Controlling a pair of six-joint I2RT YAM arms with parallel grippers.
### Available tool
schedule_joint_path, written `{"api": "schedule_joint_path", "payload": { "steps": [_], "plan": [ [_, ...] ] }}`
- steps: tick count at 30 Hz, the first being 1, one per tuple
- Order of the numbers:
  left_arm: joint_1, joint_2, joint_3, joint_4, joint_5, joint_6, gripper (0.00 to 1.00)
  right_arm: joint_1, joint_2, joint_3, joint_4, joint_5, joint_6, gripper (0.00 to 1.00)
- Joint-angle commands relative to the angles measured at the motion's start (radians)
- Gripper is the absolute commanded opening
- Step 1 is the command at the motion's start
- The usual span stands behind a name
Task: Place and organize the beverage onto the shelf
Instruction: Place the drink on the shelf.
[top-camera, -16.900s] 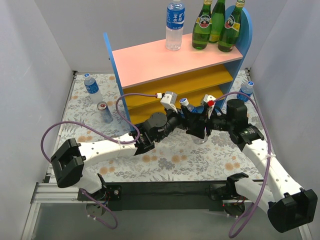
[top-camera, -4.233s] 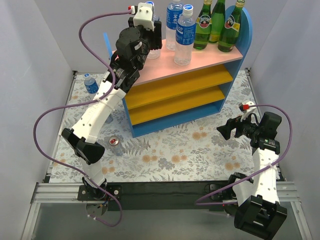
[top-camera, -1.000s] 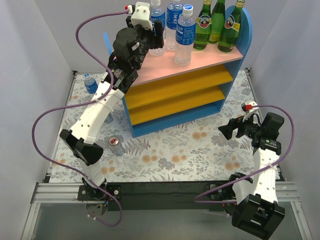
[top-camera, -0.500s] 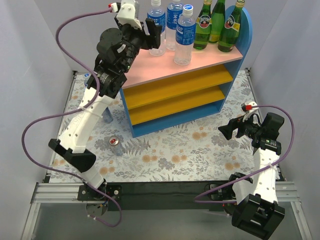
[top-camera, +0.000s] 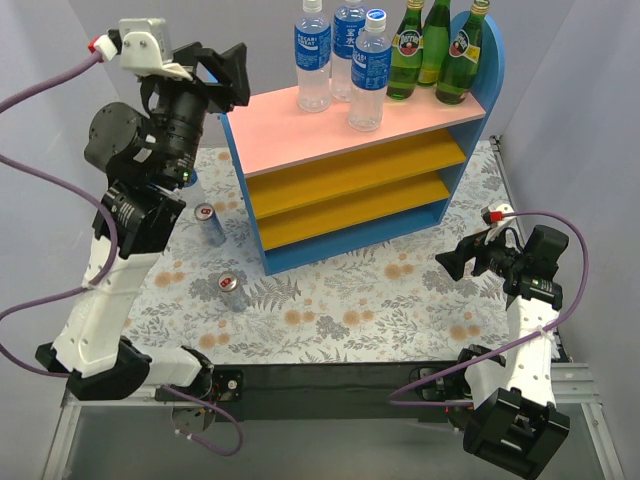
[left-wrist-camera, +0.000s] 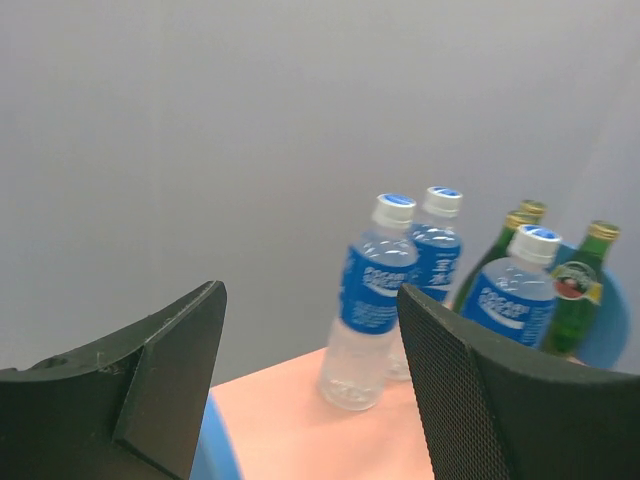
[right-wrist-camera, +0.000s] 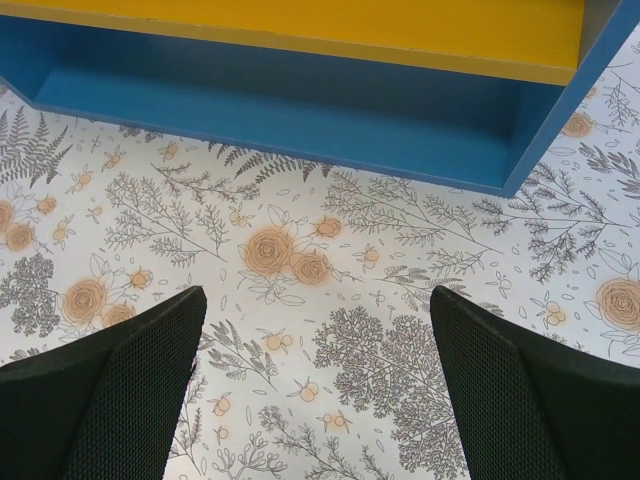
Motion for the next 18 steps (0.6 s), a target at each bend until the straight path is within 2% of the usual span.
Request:
{"api": "schedule_joint_path", "payload": {
  "steps": [1,5,9,11,13,14,18],
  "plan": [
    [0.008,-0.058,-0.085,0.052,-0.194,0.1,0.68,-0.009,-0.008,-0.009,0.011,-0.034,-0.018,0.98],
    [0.047,-0.113,-0.187,0.073,-0.269,0.088,0.68,-0.008,-0.006,-0.009,0.008,-0.037,-0.021,0.98],
    [0.163,-0.145,-0.258,0.055,-0.257,0.021,0.68,-0.009,-0.005,-0.011,0.008,-0.038,-0.022,0.98],
    [0.238,-0.151,-0.273,0.029,-0.176,-0.078,0.68,-0.009,-0.005,-0.011,0.006,-0.043,-0.025,0.98],
    [0.375,-0.148,-0.279,-0.022,-0.099,-0.16,0.68,-0.011,-0.005,-0.011,0.004,-0.045,-0.027,0.98],
    [0.466,-0.147,-0.284,-0.032,-0.015,-0.228,0.68,-0.012,-0.005,-0.011,0.001,-0.043,-0.028,0.98],
    [0.618,-0.132,-0.347,-0.043,0.128,-0.33,0.68,-0.012,-0.008,-0.009,-0.002,-0.048,-0.03,0.98]
  ]
}}
